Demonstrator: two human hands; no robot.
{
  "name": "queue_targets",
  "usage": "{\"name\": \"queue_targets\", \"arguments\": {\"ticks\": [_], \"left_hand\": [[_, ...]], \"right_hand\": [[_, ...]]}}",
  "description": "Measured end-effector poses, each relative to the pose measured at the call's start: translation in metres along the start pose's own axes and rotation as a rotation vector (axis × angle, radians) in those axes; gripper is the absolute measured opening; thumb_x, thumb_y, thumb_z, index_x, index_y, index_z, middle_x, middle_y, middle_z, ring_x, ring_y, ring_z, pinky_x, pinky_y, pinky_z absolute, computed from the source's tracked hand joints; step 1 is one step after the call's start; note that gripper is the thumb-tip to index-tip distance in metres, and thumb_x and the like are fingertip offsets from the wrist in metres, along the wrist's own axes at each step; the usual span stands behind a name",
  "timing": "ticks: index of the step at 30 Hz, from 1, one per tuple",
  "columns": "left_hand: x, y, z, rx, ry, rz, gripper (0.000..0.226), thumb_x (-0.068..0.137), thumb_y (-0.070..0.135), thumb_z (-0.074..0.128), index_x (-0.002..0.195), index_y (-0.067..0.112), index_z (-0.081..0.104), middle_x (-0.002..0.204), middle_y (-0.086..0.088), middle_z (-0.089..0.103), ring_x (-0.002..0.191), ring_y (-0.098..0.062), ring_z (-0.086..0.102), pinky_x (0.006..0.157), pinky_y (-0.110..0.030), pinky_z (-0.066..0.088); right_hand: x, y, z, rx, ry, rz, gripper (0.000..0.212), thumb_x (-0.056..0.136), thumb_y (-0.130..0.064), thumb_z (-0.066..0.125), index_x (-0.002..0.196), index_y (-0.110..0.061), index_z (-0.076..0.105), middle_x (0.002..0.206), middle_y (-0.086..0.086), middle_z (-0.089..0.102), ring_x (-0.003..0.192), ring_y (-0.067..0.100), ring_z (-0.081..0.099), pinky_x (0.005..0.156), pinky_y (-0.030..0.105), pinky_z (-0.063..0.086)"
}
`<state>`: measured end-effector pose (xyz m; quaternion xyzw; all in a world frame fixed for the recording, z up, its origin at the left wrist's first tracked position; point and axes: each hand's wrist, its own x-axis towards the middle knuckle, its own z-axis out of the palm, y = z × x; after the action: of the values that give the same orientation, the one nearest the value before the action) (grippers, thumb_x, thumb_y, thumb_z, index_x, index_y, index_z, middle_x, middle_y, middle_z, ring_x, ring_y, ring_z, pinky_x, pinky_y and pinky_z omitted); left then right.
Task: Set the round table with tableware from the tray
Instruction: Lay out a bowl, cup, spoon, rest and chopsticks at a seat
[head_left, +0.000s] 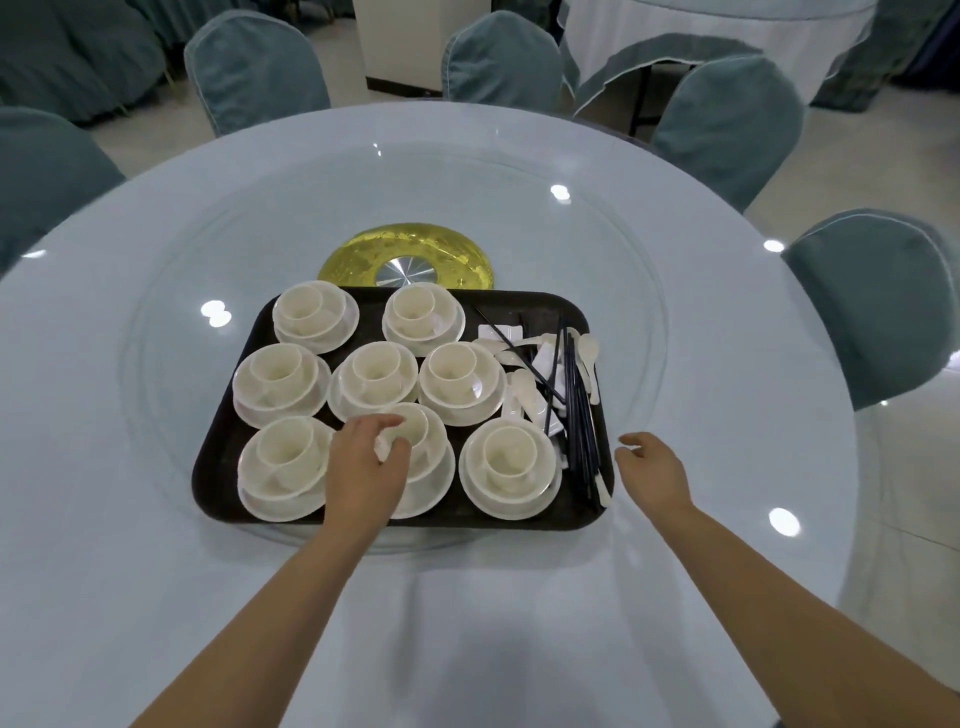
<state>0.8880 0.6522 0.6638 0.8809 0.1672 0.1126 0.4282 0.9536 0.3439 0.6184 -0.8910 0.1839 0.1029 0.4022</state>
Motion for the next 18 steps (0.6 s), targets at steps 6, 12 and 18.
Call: {"name": "queue_targets", "arguments": {"ticks": [6, 12, 18], "left_hand": [[-0.032, 0.012, 0.044, -0.023, -0.112, -0.224, 0.014, 0.09, 0.024, 0.06, 0.104, 0.024, 0.063, 0.09, 0.013, 0.061, 0.082, -0.002, 0.058, 0.07, -0.02, 0.044], [-0.05, 0.013, 0.079, -0.046, -0.16, -0.515, 0.009, 0.088, 0.021, 0.059, 0.095, 0.023, 0.064, 0.085, 0.009, 0.066, 0.084, -0.015, 0.065, 0.079, -0.031, 0.052], [-0.051, 0.022, 0.103, -0.151, -0.07, -0.709, 0.018, 0.085, 0.009, 0.054, 0.1, 0.017, 0.06, 0.084, 0.0, 0.065, 0.083, -0.026, 0.067, 0.084, -0.045, 0.055]], "right_hand": [[0.005, -0.009, 0.011, 0.051, -0.146, -0.054, 0.026, 0.094, -0.017, 0.048, 0.113, -0.016, 0.065, 0.092, -0.001, 0.067, 0.083, 0.017, 0.062, 0.078, 0.032, 0.048], [0.003, -0.011, 0.022, 0.022, -0.32, -0.155, 0.013, 0.095, -0.022, 0.049, 0.095, -0.024, 0.062, 0.078, -0.005, 0.068, 0.06, 0.013, 0.063, 0.061, 0.027, 0.051], [0.003, -0.012, 0.03, -0.016, -0.413, -0.163, 0.004, 0.096, -0.028, 0.05, 0.099, -0.028, 0.053, 0.079, -0.004, 0.067, 0.054, 0.013, 0.063, 0.053, 0.023, 0.049]]}}
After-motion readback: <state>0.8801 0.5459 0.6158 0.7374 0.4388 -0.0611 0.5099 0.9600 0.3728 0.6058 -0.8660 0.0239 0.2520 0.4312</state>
